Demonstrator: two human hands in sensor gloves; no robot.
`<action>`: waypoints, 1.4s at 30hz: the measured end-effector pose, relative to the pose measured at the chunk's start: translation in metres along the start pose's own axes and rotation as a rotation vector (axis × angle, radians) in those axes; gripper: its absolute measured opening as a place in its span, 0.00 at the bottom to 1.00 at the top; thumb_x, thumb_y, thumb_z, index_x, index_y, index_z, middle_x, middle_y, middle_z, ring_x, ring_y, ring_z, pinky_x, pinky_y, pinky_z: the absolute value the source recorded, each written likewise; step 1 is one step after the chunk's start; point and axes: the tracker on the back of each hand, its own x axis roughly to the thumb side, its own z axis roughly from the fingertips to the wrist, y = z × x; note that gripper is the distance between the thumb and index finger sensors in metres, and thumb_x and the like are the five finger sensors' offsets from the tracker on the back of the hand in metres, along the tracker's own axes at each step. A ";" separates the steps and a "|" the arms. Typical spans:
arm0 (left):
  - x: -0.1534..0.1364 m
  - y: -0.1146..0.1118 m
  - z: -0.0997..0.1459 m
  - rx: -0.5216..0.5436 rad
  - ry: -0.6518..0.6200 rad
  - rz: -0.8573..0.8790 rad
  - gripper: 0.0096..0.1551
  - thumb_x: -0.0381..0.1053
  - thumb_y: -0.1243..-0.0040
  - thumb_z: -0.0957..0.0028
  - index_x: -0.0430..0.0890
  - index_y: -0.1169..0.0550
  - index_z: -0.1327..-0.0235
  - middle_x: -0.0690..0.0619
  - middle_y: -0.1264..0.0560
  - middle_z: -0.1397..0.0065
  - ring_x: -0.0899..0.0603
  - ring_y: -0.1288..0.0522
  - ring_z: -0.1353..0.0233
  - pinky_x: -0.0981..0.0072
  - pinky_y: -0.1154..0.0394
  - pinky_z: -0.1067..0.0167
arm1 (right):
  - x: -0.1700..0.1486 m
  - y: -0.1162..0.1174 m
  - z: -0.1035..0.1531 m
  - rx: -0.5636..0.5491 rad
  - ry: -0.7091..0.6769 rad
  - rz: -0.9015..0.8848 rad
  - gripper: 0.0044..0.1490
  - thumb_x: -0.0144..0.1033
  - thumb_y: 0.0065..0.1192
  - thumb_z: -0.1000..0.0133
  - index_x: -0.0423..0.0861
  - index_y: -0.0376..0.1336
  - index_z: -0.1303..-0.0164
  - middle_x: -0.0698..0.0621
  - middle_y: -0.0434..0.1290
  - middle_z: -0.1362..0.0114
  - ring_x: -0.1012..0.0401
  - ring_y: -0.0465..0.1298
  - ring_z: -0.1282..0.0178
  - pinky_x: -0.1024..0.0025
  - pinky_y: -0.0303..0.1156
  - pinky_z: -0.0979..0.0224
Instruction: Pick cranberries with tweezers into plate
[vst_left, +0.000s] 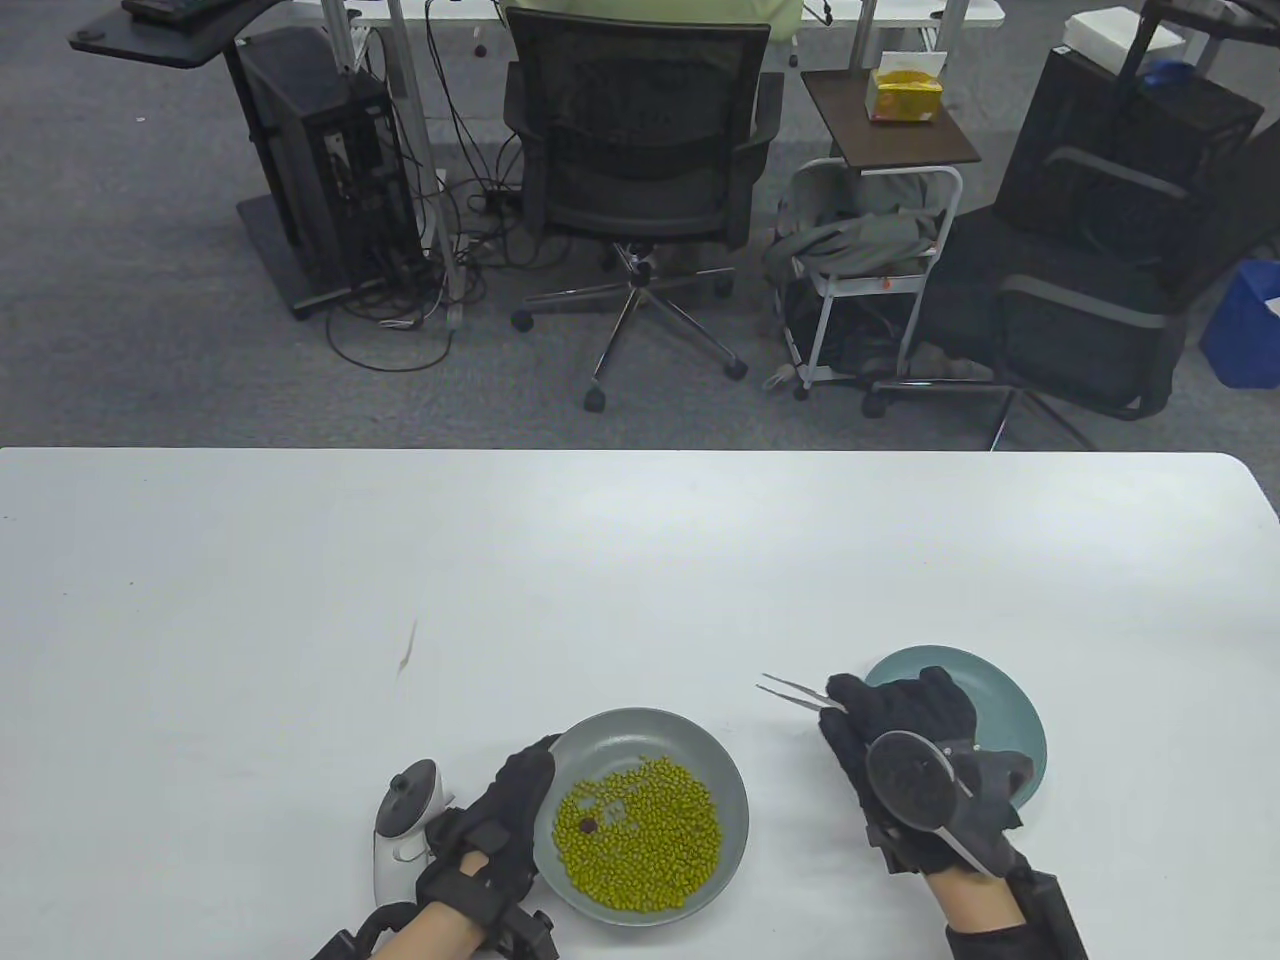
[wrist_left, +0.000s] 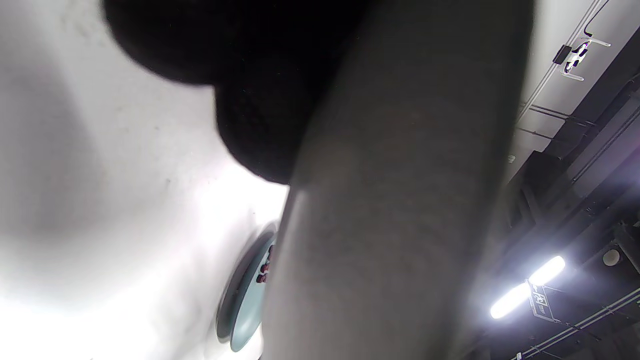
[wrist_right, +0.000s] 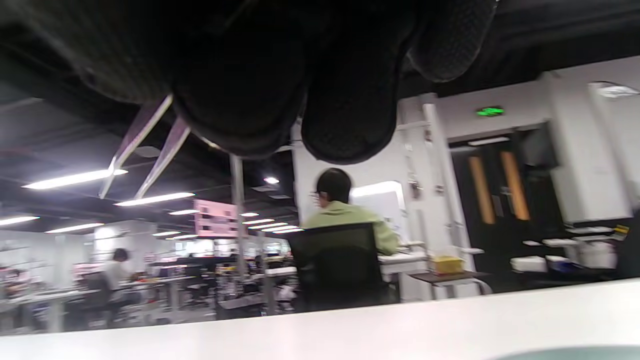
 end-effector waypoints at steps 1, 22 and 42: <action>0.000 0.000 0.000 0.000 0.002 0.002 0.35 0.65 0.57 0.42 0.50 0.43 0.27 0.50 0.28 0.35 0.45 0.12 0.62 0.61 0.16 0.69 | 0.007 0.001 0.001 0.005 -0.023 -0.014 0.30 0.59 0.61 0.59 0.59 0.71 0.49 0.68 0.80 0.57 0.63 0.79 0.42 0.52 0.58 0.21; 0.000 -0.003 -0.003 -0.007 0.007 -0.004 0.35 0.66 0.57 0.42 0.51 0.43 0.27 0.50 0.28 0.34 0.45 0.12 0.62 0.61 0.16 0.69 | 0.098 0.004 0.032 0.028 -0.433 -0.132 0.29 0.59 0.59 0.58 0.60 0.71 0.49 0.67 0.79 0.57 0.63 0.77 0.42 0.53 0.55 0.19; 0.000 -0.003 -0.002 -0.004 -0.004 -0.021 0.35 0.66 0.57 0.43 0.51 0.43 0.27 0.50 0.28 0.34 0.44 0.12 0.62 0.61 0.16 0.69 | 0.106 0.005 0.035 0.036 -0.476 -0.066 0.29 0.58 0.59 0.58 0.59 0.71 0.49 0.67 0.79 0.57 0.63 0.78 0.42 0.53 0.55 0.20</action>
